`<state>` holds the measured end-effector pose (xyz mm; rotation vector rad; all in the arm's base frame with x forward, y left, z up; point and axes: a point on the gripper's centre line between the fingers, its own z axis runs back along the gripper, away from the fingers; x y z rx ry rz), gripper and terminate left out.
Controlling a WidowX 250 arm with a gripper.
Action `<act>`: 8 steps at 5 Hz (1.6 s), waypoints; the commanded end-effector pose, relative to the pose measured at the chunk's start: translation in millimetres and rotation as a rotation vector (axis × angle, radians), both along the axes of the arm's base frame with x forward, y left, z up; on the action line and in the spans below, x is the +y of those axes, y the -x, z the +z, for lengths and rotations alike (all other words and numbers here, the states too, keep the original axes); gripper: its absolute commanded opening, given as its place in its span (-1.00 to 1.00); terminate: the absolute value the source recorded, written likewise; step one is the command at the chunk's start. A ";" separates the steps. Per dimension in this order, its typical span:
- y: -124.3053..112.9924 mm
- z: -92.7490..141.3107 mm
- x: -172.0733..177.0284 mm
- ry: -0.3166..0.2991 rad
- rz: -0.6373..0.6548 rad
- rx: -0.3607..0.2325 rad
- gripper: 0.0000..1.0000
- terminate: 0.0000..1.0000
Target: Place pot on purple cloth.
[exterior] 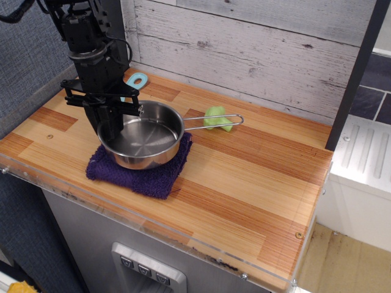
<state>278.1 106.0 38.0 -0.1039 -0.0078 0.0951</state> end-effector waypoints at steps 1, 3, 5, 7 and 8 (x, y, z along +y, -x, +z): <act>8.0 2.3 4.8 -0.031 -0.003 0.007 -1.00 -1.00; 6.0 12.2 -2.2 -0.053 -0.048 0.008 1.00 -1.00; 13.8 78.8 -21.6 -0.138 -0.073 -0.194 1.00 -1.00; 6.8 106.4 -50.5 -0.136 -0.124 -0.264 1.00 -1.00; -2.8 98.1 -55.4 -0.118 -0.146 -0.233 1.00 -1.00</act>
